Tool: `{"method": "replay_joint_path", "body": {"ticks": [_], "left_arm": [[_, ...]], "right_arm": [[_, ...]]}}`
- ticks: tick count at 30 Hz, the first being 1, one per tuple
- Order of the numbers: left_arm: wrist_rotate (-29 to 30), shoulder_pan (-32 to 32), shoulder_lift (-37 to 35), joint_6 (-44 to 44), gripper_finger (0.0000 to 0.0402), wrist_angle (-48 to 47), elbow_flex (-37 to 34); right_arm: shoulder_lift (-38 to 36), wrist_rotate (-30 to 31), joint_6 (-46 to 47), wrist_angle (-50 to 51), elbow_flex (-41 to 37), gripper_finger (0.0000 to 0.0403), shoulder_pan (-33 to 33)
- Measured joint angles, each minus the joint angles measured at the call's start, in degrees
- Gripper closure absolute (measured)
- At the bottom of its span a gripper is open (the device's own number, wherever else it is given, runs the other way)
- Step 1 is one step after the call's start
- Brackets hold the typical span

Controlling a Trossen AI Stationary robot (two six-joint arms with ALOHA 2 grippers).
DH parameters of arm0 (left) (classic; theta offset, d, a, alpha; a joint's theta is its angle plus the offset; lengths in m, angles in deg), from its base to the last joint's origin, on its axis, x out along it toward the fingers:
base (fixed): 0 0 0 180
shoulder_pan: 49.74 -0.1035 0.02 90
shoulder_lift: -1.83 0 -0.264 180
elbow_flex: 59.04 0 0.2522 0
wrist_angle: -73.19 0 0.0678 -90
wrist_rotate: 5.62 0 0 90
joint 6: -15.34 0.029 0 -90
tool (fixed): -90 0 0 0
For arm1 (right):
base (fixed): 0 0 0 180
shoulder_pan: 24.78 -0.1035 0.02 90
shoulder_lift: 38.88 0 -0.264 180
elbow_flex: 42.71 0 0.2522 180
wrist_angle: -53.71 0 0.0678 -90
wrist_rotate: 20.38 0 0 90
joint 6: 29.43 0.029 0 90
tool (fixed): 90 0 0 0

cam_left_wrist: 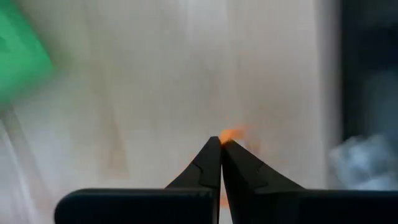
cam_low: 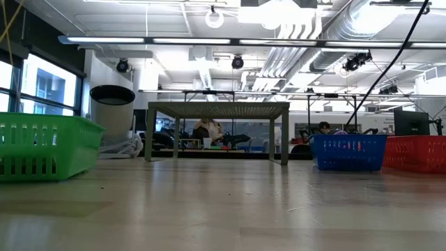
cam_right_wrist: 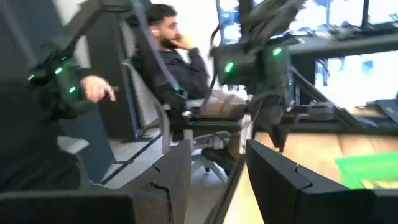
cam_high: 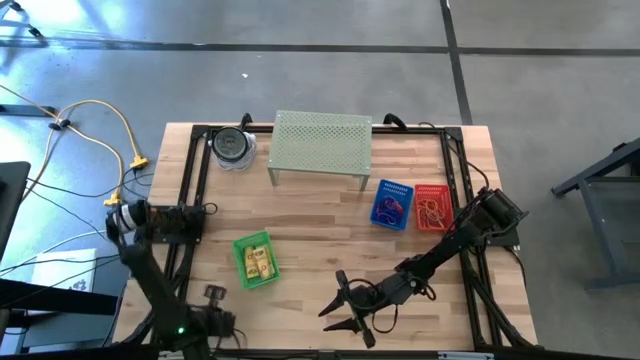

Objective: Pick & Place Office Desk Supplies
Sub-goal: Put the orange rubber band into the red bin

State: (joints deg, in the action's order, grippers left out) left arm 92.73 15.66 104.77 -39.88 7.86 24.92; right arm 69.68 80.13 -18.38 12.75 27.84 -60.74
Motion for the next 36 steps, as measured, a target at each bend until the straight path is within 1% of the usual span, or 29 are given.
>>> {"method": "replay_joint_path", "body": {"ticks": [3,6,8,11,14,16,17,19,21,23,24,26,27,29,32,36], "left_arm": [[2.64,-2.31,-2.86,1.43,0.0401,-0.49,1.49],[5.28,-5.57,-3.65,2.69,0.0401,1.38,3.41],[5.84,-8.37,-4.61,5.52,0.0401,3.86,5.46],[7.20,-12.20,-4.53,12.92,0.0401,7.25,8.46],[10.83,-15.52,-4.51,20.92,0.0401,11.54,10.56],[14.29,-17.49,-4.68,25.90,0.0401,13.63,11.06],[15.82,-18.55,-4.69,28.51,0.0401,14.36,11.03],[18.20,-20.81,-4.64,32.55,0.0401,16.52,10.99],[20.48,-23.37,-4.67,35.33,0.0402,18.90,10.99],[20.74,-26.31,-4.67,37.76,0.0402,21.39,10.99],[20.76,-27.87,-4.67,38.59,0.0402,22.55,10.99],[20.83,-30.91,-4.67,39.38,0.0402,24.80,10.99],[20.76,-32.39,-4.67,39.70,0.0402,25.33,10.99],[19.67,-35.07,-4.67,41.19,0.0402,25.77,10.99],[17.77,-38.29,-4.67,44.41,0.0402,27.07,10.99],[11.14,-41.73,-4.67,48.64,0.0402,30.72,10.99]], "right_arm": [[0.00,-3.25,-3.52,-1.81,0.00,0.0261,-0.39],[-0.11,-5.07,-7.48,-3.64,0.00,0.0261,-0.93],[-0.35,-4.42,-11.32,-5.57,0.00,0.0261,-1.61],[-1.84,-3.11,-16.21,-7.19,0.00,0.0261,-2.66],[-3.76,1.33,-19.26,-5.16,0.00,0.0261,-4.13],[-5.31,6.97,-22.81,-1.25,0.00,0.0261,-5.48],[-6.09,11.80,-24.97,1.03,0.00,0.0261,-6.34],[-7.66,24.76,-27.98,5.73,0.00,0.0261,-8.48],[-8.69,39.80,-28.45,9.65,0.00,0.0261,-10.63],[-9.21,53.51,-28.52,13.21,0.00,0.0261,-12.37],[-9.22,59.52,-28.51,14.80,0.00,0.0261,-13.02],[-9.22,68.49,-27.96,17.98,0.00,0.0261,-14.22],[-9.22,71.21,-27.24,19.75,0.00,0.0261,-14.62],[-9.22,73.28,-24.79,23.17,0.00,0.0261,-15.20],[-9.22,72.37,-19.80,26.82,0.00,0.0261,-15.63],[-9.22,69.97,-9.75,35.12,-0.02,0.0261,-15.91]]}}
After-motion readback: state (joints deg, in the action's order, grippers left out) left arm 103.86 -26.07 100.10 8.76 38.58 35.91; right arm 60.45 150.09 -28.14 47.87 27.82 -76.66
